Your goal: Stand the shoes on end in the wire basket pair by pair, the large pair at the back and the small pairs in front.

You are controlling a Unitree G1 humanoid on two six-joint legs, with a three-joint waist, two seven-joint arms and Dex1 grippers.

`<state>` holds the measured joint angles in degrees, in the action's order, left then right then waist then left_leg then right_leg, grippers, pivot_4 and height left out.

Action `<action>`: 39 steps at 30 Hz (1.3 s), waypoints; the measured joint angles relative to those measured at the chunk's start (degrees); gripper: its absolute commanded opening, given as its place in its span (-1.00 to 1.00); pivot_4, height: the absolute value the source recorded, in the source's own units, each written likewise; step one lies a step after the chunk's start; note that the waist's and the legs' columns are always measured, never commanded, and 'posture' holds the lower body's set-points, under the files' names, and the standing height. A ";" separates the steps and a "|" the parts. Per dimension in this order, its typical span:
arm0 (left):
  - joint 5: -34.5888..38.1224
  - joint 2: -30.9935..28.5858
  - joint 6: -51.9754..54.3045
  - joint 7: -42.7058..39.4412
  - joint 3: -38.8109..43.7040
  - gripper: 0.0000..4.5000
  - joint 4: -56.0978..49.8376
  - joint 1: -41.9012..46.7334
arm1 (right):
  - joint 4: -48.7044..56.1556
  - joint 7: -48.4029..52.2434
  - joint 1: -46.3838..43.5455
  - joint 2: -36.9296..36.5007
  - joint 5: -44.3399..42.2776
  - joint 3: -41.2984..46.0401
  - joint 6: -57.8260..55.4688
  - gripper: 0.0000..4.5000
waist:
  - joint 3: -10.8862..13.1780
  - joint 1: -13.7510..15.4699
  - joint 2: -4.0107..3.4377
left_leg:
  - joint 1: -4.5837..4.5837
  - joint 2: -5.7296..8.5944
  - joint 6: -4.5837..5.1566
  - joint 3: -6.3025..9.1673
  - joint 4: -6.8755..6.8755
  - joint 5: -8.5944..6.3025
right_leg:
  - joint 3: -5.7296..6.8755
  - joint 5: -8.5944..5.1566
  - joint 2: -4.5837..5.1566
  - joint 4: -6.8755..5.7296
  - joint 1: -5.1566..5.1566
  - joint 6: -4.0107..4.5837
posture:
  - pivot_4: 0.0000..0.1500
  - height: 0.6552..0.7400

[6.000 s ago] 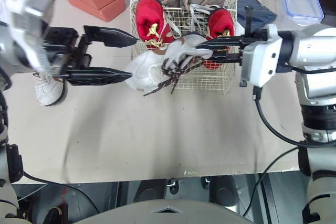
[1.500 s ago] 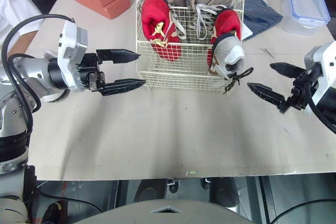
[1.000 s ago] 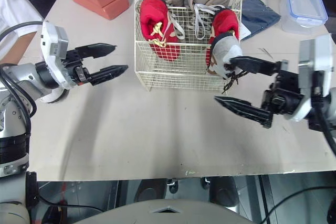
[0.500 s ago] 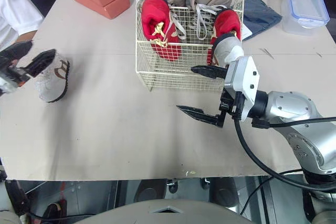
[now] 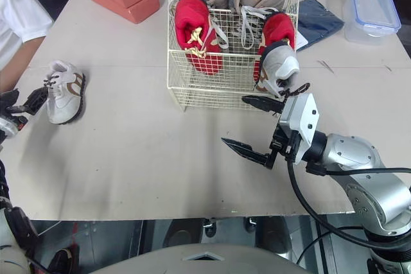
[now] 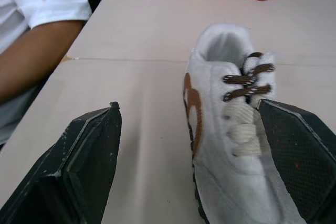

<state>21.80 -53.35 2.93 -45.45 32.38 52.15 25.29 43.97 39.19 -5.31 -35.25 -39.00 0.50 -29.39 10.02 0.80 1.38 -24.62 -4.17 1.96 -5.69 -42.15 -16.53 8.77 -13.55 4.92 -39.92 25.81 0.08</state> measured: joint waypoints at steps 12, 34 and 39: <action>-4.92 -4.97 3.18 -9.09 -6.78 1.00 19.00 13.97 | 0.02 -0.04 0.47 0.51 0.61 -0.06 1.26 0.98 | -0.04 -0.03 0.07 | 0.00 0.01 0.01 -0.03 -0.03 0.00 | 0.16 -0.05 -0.02 -0.03 0.01 -0.08 | 1.00 -0.27; 7.64 3.36 -7.75 -13.81 6.19 -0.99 3.18 7.84 | -0.22 -1.18 -0.81 2.06 -2.01 0.48 1.81 1.00 | -0.07 0.03 0.18 | -0.05 0.01 0.01 0.04 -0.14 0.00 | -0.01 0.07 0.09 -0.07 -0.03 0.11 | 1.00 -0.27; 19.07 14.79 0.87 -11.67 5.96 -0.99 -31.63 -5.37 | -1.62 -2.78 -3.57 3.51 -5.54 1.19 0.60 1.00 | -0.06 -0.32 0.22 | -0.04 -0.01 0.01 0.08 -0.16 0.00 | -0.08 0.08 0.13 -0.05 -0.08 0.11 | 1.00 -0.27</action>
<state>40.87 -38.56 3.81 -57.12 38.35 20.52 19.91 42.35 36.41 -8.89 -31.73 -44.54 1.69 -28.79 9.96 0.48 1.60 -24.65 -4.18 1.97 -5.61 -42.31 -16.53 8.69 -13.47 5.04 -39.97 25.74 0.20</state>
